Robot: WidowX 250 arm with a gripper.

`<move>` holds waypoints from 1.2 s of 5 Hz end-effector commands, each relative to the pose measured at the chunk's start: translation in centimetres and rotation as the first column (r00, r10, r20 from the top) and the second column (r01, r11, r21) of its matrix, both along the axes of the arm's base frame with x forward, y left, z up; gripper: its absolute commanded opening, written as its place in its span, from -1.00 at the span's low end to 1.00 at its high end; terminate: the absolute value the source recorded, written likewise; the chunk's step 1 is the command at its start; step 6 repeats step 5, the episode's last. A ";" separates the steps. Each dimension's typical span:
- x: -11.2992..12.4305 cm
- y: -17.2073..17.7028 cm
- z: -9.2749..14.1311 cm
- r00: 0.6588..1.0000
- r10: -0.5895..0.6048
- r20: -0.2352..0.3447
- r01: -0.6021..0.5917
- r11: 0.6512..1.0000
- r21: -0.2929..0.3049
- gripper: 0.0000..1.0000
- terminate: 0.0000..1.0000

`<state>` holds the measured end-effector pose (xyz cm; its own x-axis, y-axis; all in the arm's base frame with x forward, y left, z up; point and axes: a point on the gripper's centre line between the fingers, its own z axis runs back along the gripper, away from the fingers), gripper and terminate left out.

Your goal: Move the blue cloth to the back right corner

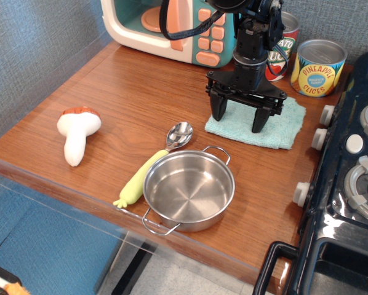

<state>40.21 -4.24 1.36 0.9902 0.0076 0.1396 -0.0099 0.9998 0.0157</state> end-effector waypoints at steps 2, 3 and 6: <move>0.4 0.3 10.5 0.987 -0.078 0.141 0.089 0.993 -0.073 1.00 -1.00; -1.0 0.3 10.9 0.988 -0.023 0.153 0.010 0.996 0.087 1.00 -1.00; -1.0 0.3 10.9 0.988 -0.023 0.153 0.010 0.996 0.087 1.00 1.00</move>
